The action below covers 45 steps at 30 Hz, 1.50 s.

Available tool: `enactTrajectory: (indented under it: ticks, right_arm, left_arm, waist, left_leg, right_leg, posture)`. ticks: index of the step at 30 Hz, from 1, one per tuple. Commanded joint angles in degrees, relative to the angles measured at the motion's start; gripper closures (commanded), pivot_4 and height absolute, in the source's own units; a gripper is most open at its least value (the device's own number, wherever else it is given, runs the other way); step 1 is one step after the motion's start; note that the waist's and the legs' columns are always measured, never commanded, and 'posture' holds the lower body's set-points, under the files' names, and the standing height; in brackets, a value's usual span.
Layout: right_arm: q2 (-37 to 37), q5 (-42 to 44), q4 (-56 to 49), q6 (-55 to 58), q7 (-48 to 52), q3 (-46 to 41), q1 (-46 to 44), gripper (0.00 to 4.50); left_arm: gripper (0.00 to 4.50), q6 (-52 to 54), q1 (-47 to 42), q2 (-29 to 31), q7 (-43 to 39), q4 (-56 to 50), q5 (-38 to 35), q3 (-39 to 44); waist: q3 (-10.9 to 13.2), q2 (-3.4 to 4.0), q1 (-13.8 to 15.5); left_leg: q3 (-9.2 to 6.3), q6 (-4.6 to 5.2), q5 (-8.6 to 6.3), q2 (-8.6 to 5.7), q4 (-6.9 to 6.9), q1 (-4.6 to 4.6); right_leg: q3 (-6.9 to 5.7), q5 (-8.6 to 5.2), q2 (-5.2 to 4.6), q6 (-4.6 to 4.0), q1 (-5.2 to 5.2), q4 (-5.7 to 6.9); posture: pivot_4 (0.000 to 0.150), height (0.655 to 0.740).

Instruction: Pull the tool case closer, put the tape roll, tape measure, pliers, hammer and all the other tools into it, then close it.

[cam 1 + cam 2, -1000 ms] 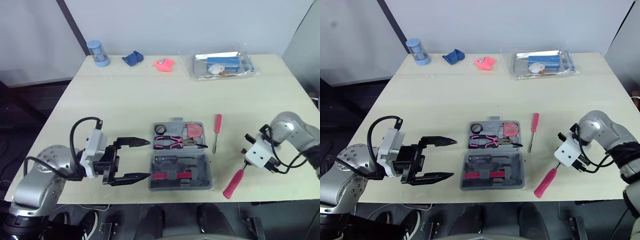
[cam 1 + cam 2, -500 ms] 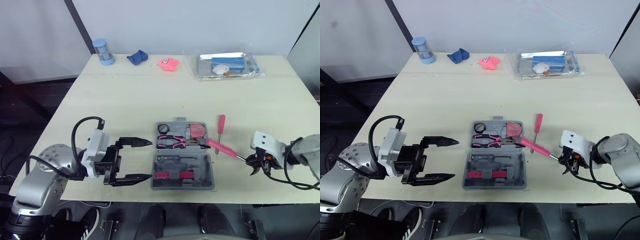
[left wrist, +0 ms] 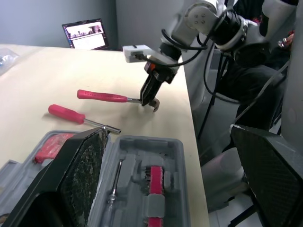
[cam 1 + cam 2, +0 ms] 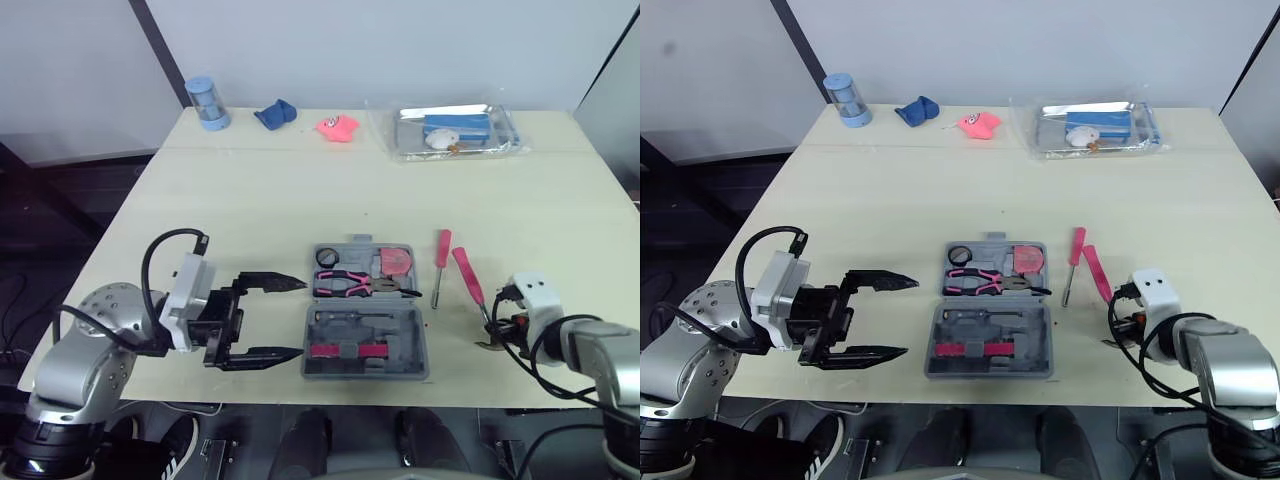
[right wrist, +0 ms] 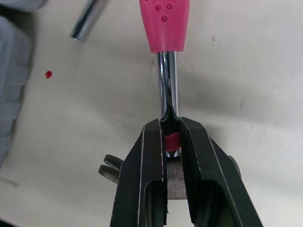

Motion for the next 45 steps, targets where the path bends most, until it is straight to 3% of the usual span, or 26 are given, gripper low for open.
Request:
enactTrajectory:
  ticks: [1, 11, 14, 15, 16, 18, 24, 29, 36, 45]
  right_arm:
    - [4.67, 1.85, -4.03, 0.35, -5.42, -2.15, 0.82, 4.45]
    - [6.79, 5.57, -4.42, 0.35, -14.33, -2.46, 1.68, 4.45]
    - [5.97, 6.64, -3.63, 0.35, -16.10, -2.32, 1.31, 3.12]
    - [5.93, 7.06, -3.54, 0.35, -16.41, -2.73, 1.11, 2.97]
    - [5.97, 7.57, -3.55, 0.35, -16.84, -3.04, 1.00, 2.33]
    - [6.34, 8.65, -3.60, 0.35, -17.22, -4.20, 0.02, 1.60]
    - [0.63, 12.04, -5.82, -3.32, -13.68, -2.24, -0.11, 1.60]
    - [-3.51, 12.43, -4.66, -20.85, -9.11, 0.16, 8.09, 1.60]
    - [-0.04, 10.48, 1.07, -36.18, -10.91, 2.44, 13.79, 1.60]
    - [2.65, 8.33, 7.13, -44.03, -13.84, 3.73, 17.48, 1.60]
  left_arm:
    - [0.00, 0.19, -0.41, 1.53, -2.25, -1.03, -0.99, 0.37]
    - [0.00, 0.20, -1.48, 1.78, -3.02, -0.14, -0.55, 0.35]
    - [0.00, 0.25, -1.58, 1.60, -2.76, -0.16, -0.51, 0.29]
    - [0.00, 0.26, -1.57, 1.57, -2.70, -0.16, -0.48, 0.28]
    - [0.00, 0.22, -1.49, 1.57, -2.73, -0.14, -0.47, 0.34]
    - [0.00, 0.16, -1.40, 1.46, -2.63, -0.08, -0.40, 0.35]
    - [0.00, 0.14, -1.21, 1.18, -2.22, -0.05, -0.39, 0.56]
    - [0.00, 0.24, -1.33, 1.05, -1.87, -0.08, -0.47, 0.63]
    - [0.00, 0.49, -1.40, 0.84, -1.58, -0.33, -0.96, 0.81]
    - [0.00, 0.78, -1.07, 1.11, -1.77, -0.87, -1.63, 1.21]
  waist:
    - [0.00, 0.00, -0.23]
    - [0.00, 0.00, -0.13]
    - [0.00, 0.00, -0.14]
    - [0.00, 0.00, -0.14]
    - [0.00, 0.00, -0.14]
    - [0.00, 0.00, -0.19]
    - [0.01, 0.02, 0.02]
    - [0.00, 0.00, -0.03]
    - [0.00, 0.00, -0.21]
    - [-0.01, -0.01, -0.06]
  left_leg:
    - [0.00, 0.00, 0.00, 0.01, -0.01, 0.03]
    - [0.01, 0.00, 0.00, 0.02, -0.02, 0.04]
    - [0.01, 0.00, 0.00, 0.02, -0.02, 0.04]
    - [0.01, 0.00, 0.00, 0.02, -0.02, 0.04]
    - [0.01, 0.00, 0.00, 0.02, -0.02, 0.04]
    - [0.01, 0.00, 0.00, 0.02, -0.02, 0.04]
    - [0.01, 0.00, 0.00, 0.02, -0.02, 0.03]
    - [-0.01, 0.01, -0.01, 0.02, -0.06, -0.03]
    - [0.02, 0.01, 0.00, 0.03, -0.08, 0.03]
    - [0.02, 0.00, 0.00, 0.03, -0.08, 0.04]
  right_leg:
    - [0.01, 0.00, 0.01, 0.00, 0.00, 0.02]
    - [0.01, 0.00, 0.02, 0.00, 0.00, 0.03]
    - [0.01, 0.00, 0.02, -0.01, 0.00, 0.02]
    - [0.01, 0.00, 0.02, -0.01, 0.00, 0.02]
    - [0.01, 0.00, 0.02, -0.01, 0.00, 0.02]
    - [0.02, 0.00, 0.02, -0.01, 0.00, 0.02]
    - [0.01, 0.00, 0.02, -0.01, 0.00, 0.02]
    - [-0.03, -0.01, 0.00, 0.00, 0.00, -0.11]
    - [0.02, 0.00, 0.02, 0.00, 0.01, -0.08]
    - [0.02, 0.00, 0.01, 0.00, 0.02, -0.09]
  posture:
    - [0.150, 0.7400]
    - [0.150, 0.7400]
    - [0.150, 0.7400]
    - [0.150, 0.7400]
    - [0.150, 0.7400]
    - [0.150, 0.7400]
    - [0.150, 0.7400]
    - [0.150, 0.7400]
    - [0.150, 0.7400]
    - [0.150, 0.7400]
